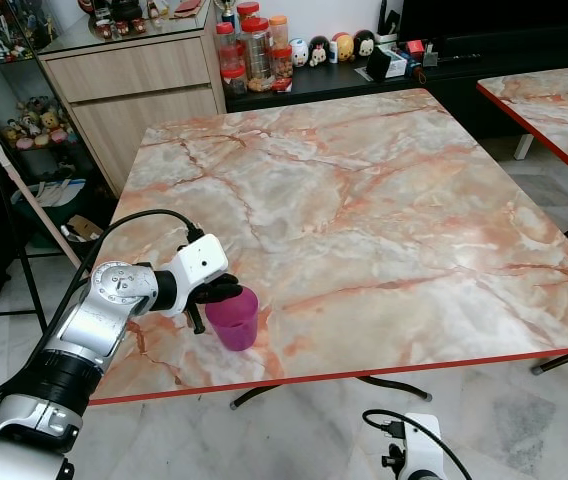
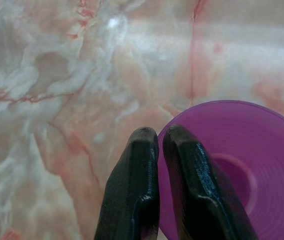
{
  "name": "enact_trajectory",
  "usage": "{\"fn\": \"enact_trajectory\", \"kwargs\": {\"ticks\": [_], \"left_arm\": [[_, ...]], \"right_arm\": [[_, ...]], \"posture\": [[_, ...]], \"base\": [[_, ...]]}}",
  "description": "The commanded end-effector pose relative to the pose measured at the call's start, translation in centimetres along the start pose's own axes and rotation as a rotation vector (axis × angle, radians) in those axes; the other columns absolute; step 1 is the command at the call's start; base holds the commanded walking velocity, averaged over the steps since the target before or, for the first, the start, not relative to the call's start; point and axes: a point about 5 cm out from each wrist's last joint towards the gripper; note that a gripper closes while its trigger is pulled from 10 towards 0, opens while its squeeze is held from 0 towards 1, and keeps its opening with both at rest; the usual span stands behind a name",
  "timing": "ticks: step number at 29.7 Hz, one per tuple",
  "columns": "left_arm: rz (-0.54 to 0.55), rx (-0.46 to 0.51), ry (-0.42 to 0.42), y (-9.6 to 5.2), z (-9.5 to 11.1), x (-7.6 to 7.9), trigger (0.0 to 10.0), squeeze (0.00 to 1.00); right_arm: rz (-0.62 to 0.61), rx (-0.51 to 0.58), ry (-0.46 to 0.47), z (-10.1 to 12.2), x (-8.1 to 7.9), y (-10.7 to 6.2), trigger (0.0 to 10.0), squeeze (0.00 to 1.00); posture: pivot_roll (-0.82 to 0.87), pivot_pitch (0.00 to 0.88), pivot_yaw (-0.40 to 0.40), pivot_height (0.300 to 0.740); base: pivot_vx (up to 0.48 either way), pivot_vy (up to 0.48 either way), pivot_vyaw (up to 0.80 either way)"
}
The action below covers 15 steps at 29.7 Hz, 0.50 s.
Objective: Setting the table
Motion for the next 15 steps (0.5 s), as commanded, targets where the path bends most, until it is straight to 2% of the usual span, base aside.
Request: {"fn": "enact_trajectory", "kwargs": {"ticks": [1,10,11,15], "left_arm": [[-0.038,-0.042,0.007,-0.02,-0.65,0.32,10.0,0.0],[-0.02,-0.02,-0.004,-0.1,-0.5,0.11,10.0,0.0],[-0.019,-0.019,-0.003,-0.16,-0.49,0.06,10.0,1.0],[-0.004,-0.019,0.005,-0.37,-0.45,-0.23,10.0,1.0]], "right_arm": [[0.005,-0.012,0.002,-0.3,-0.22,-0.05,10.0,0.0],[0.003,-0.012,-0.003,-0.29,-0.12,-0.05,10.0,0.0],[0.002,-0.011,-0.003,-0.28,-0.11,-0.04,10.0,0.0],[0.003,-0.01,-0.003,-0.22,-0.12,-0.03,10.0,0.0]], "posture": [[0.1,0.029,0.104,0.74],[0.1,0.03,0.101,0.74],[0.1,0.031,0.101,0.74],[0.1,0.031,0.1,0.74]], "base": [[0.0,0.0,0.0],[0.0,0.0,0.0],[0.0,0.0,0.0],[0.0,0.0,0.0]]}}
Point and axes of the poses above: a point about 5 cm out from each wrist's last joint towards the gripper, its own y axis pointing out of the wrist towards the gripper, its own z axis along the axis of the wrist's last joint, x = y × z, and after that the axes turned 11 degrees about y, right-handed
